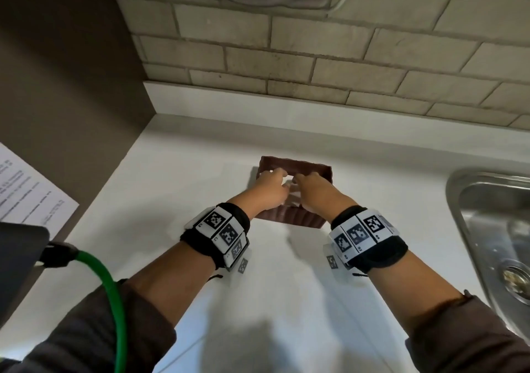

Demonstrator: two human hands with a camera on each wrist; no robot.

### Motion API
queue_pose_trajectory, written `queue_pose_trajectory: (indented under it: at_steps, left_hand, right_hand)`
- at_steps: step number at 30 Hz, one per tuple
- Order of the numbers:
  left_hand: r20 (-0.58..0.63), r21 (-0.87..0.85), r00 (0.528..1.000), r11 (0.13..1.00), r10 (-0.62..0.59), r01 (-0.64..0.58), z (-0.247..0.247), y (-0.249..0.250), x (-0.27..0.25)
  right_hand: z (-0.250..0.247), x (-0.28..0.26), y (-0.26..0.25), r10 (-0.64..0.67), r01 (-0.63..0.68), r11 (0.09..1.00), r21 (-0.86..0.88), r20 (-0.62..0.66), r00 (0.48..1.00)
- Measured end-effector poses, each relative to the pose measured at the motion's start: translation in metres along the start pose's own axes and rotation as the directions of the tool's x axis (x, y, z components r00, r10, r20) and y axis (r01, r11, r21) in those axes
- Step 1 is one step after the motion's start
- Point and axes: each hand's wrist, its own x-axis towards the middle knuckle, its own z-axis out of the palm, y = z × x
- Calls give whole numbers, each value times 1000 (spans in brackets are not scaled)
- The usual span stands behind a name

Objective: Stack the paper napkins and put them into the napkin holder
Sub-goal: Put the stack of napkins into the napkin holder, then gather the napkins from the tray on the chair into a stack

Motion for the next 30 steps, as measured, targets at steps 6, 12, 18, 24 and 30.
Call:
queue_pose_trajectory:
  at_steps: [6,12,18,24,30]
  left_hand:
    - [-292,-119,929,956,226,-270,-14,-13,-76]
    - [-422,-382,906,909,-13,-165,4,-83,-185]
    - [-429,-530,820,841,-379,111,52,-166,-319]
    - [-433,-601,636,730,-639,325,116,-233,-433]
    - [-439,-555,435,618,-786,556,137,-284,-494]
  right_hand:
    - [-19,-30,19,-23,78,957,279,-195,981]
    - [2,-86,6,-168,375,776,506,-408,897]
    - [55,-126,-40,-467,503,677,537,-216,858]
    - [114,-171,-111,-688,591,612,526,-14,725]
    - [168,-203,-194,-833,770,553,318,219,507]
